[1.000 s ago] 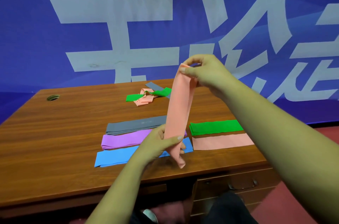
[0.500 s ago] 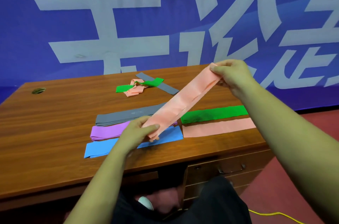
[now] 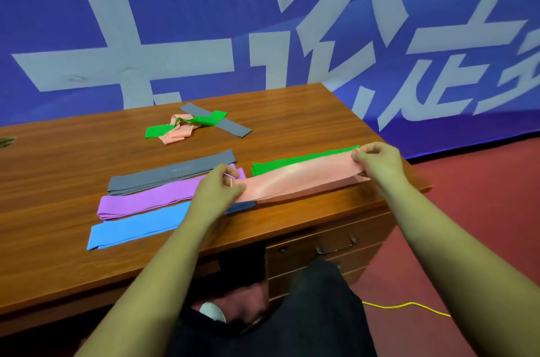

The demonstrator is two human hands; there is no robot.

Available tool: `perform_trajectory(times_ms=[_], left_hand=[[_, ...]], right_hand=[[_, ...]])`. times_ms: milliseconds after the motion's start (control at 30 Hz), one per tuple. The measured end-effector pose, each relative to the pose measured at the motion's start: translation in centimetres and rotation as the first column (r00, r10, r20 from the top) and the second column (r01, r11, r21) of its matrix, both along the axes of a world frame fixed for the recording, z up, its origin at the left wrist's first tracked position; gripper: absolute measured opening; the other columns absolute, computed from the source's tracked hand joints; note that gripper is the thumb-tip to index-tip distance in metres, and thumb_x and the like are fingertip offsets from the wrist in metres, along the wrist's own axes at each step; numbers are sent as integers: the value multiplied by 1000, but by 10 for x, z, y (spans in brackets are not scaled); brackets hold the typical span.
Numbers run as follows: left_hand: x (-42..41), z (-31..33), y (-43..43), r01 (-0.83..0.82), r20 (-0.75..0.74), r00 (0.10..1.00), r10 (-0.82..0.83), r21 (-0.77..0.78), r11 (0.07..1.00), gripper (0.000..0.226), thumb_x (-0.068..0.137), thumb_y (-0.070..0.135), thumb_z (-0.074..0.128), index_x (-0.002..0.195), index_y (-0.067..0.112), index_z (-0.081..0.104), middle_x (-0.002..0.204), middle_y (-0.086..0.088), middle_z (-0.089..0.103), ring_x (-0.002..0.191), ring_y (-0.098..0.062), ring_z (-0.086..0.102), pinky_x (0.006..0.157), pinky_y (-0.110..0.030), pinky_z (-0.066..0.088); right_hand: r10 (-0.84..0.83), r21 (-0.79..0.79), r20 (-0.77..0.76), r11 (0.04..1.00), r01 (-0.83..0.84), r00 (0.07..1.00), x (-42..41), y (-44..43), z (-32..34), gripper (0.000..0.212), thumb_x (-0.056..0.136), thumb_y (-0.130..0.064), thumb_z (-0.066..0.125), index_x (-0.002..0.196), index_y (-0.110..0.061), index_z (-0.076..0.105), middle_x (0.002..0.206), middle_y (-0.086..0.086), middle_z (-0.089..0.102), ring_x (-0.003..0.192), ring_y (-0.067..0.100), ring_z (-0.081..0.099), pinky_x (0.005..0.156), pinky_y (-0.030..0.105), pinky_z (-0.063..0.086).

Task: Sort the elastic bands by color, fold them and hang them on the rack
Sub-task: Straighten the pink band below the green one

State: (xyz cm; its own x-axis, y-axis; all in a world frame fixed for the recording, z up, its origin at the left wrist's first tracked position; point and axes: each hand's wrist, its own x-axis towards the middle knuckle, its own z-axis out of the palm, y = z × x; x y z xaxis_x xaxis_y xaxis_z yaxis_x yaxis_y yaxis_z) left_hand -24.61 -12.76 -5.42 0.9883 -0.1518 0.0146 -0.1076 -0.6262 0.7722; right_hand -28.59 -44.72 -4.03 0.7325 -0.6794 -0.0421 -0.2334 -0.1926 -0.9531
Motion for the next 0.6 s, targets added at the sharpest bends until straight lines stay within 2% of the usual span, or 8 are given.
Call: perform_trajectory(times_ms=[100,233,300,400,500,600], left_hand=[[4,-4,-18,19,29,999,-21,48,999,16,87,16,68,99,20,58,81,3,59,75,-13,56,58,-23,41],[8,-10,-38,57,94,993,-68,114,992,16,86,13,68,99,18,59,78,4,58,71,-9,53,57,-17,36],[9,-14,-44,60,132,988,-82,162,985,18,86,13,68,102,16,59,79,4,57,73,-12,53,58,-19,36],[8,-20,-51,49,181,979,-93,231,972,22,90,14,64,110,14,57,89,-1,60,83,-18,57,69,-26,42],[3,-25,-55,74,215,967,-139,286,956,21,94,10,58,114,12,56,101,-10,63,96,-27,60,76,-33,46],[1,-29,-57,66,235,962,-143,307,949,16,96,10,53,111,12,57,108,-13,65,96,-25,59,72,-27,43]], right_hand=[[-14,-115,-19,993,12,1000,-1,-23,-15,15,77,-10,76,69,-15,65,81,8,68,83,29,66,85,48,56],[-12,-303,-70,953,-9,997,1,-40,-25,7,80,-15,75,80,-11,70,86,5,69,89,27,65,84,36,51],[3,-364,-86,931,-34,996,5,-45,-29,8,82,-17,74,85,-11,70,89,4,68,89,24,62,81,31,47],[21,-424,-79,904,-53,997,9,-48,-34,16,86,-18,72,97,-9,65,93,1,61,89,19,54,77,26,39],[40,-465,-94,882,-79,995,10,-51,-47,15,87,-17,71,94,-9,60,91,2,61,87,21,55,75,30,42],[47,-464,-109,881,-93,993,9,-51,-57,10,89,-17,68,89,-12,59,90,2,62,87,21,57,72,29,41]])
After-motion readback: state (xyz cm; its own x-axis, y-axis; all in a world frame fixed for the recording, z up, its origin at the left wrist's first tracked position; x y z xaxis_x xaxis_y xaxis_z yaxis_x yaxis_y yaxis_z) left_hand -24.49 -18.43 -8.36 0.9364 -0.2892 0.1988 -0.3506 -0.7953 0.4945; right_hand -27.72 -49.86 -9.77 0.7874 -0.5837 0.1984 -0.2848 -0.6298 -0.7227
